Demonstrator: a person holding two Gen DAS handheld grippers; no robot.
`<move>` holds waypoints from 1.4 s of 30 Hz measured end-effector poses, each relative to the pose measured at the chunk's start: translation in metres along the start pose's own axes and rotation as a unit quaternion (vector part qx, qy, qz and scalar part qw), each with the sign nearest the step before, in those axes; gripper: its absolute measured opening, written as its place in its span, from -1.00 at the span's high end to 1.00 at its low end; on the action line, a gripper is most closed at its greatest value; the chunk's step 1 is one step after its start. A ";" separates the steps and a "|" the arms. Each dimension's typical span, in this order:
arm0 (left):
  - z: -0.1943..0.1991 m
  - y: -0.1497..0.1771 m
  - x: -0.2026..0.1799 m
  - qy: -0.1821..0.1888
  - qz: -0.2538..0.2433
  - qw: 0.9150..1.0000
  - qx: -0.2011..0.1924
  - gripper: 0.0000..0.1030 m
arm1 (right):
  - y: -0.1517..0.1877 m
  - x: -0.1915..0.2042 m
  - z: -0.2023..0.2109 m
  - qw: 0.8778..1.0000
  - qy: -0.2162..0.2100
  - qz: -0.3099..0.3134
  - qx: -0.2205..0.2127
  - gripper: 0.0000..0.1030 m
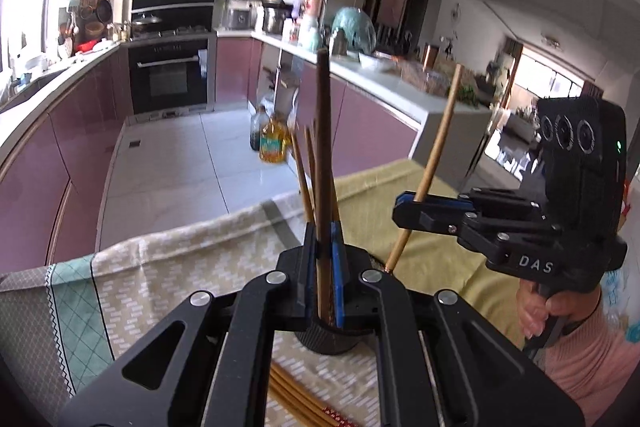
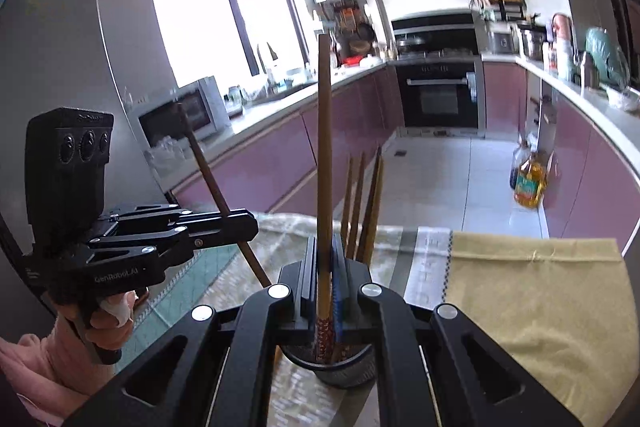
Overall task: Organize utensils
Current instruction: 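Insert the chopstick into the mesh cup with the right gripper, then open the right gripper and pull back from the cup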
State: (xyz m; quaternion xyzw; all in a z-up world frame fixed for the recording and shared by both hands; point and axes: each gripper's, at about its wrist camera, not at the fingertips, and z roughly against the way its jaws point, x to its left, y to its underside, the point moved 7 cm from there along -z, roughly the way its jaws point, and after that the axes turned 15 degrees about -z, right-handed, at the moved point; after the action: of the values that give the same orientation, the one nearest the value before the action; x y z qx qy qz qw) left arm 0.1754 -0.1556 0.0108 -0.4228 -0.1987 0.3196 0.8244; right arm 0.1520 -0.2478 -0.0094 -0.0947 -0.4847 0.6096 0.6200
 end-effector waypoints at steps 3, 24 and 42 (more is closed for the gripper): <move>-0.010 0.008 0.002 0.005 -0.005 1.000 0.017 0.85 | 0.007 -0.006 -0.011 1.000 0.008 -0.005 0.021 0.89; -0.058 0.020 0.017 0.002 0.016 0.998 0.061 0.75 | 0.019 -0.035 -0.042 0.997 0.041 -0.039 0.058 0.73; 0.000 0.105 0.025 -0.064 0.056 0.995 0.045 -0.05 | 0.084 0.029 -0.006 0.996 -0.042 0.027 0.074 0.24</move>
State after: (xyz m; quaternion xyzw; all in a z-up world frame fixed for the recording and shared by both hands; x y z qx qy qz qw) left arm 0.1559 -0.0925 -0.0741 -0.3741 -0.2128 0.4001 0.8091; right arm 0.0941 -0.2007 -0.0578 -0.0360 -0.4612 0.6640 0.5875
